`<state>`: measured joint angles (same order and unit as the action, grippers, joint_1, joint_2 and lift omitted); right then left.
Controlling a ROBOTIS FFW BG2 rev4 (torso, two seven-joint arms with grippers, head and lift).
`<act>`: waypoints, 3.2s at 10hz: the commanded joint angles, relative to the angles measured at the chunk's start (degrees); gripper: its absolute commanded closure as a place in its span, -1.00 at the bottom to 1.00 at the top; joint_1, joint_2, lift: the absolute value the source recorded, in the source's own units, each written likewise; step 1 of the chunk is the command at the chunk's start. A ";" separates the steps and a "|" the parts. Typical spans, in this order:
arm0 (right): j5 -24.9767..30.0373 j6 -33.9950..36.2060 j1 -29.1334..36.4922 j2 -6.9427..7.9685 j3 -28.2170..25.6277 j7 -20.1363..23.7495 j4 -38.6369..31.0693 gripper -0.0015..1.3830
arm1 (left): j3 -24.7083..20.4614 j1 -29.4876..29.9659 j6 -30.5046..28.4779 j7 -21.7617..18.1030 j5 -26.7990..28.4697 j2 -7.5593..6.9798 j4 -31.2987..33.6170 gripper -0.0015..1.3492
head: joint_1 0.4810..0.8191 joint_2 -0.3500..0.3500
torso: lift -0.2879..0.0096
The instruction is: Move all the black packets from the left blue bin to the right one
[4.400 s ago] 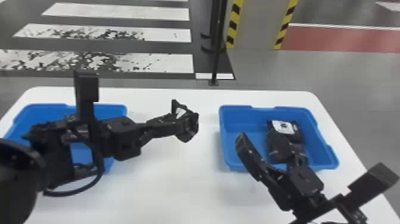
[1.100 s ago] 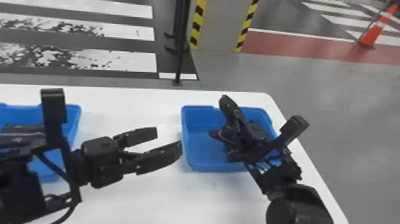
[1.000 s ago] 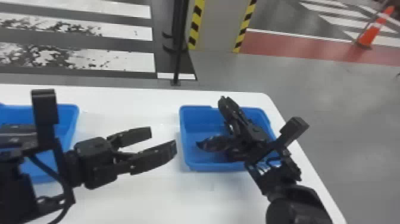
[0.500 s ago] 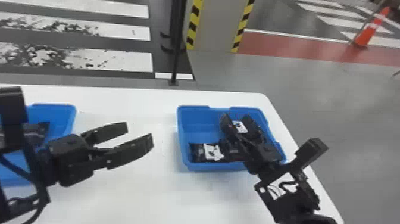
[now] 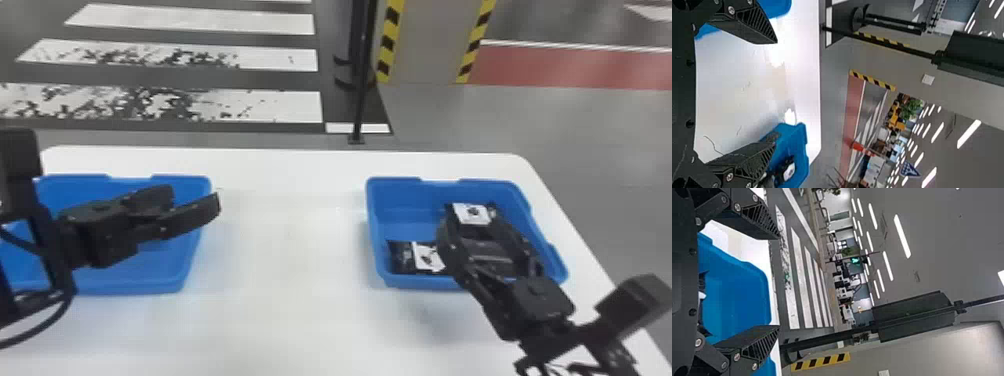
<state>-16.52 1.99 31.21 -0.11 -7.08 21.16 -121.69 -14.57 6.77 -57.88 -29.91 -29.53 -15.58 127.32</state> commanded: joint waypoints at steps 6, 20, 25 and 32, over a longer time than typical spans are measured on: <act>1.55 0.25 11.40 0.16 1.25 -0.77 -7.61 -0.65 | -7.94 -12.12 -5.68 3.45 12.28 -1.21 -19.25 -0.79 | 0.27 0.42 | -0.31; -1.88 2.22 10.98 0.16 2.28 -0.60 -5.22 -0.65 | 3.60 -25.76 -5.68 1.61 16.96 -4.46 -48.36 0.79 | 0.27 0.60 | -0.31; -2.56 2.64 10.70 0.16 2.73 -0.16 -5.50 -0.65 | -4.28 -11.13 -5.54 0.55 14.56 -2.53 -21.36 0.79 | 0.27 0.63 | -0.31; -9.76 5.04 4.51 -0.77 6.85 6.17 -1.99 -0.65 | 7.03 -3.12 2.76 -0.41 -0.52 -0.15 -6.88 0.79 | 0.27 0.20 | -0.31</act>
<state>-25.60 6.68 36.34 -0.65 -0.90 27.38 -123.91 -8.79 3.62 -55.84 -30.37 -29.84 -15.97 120.44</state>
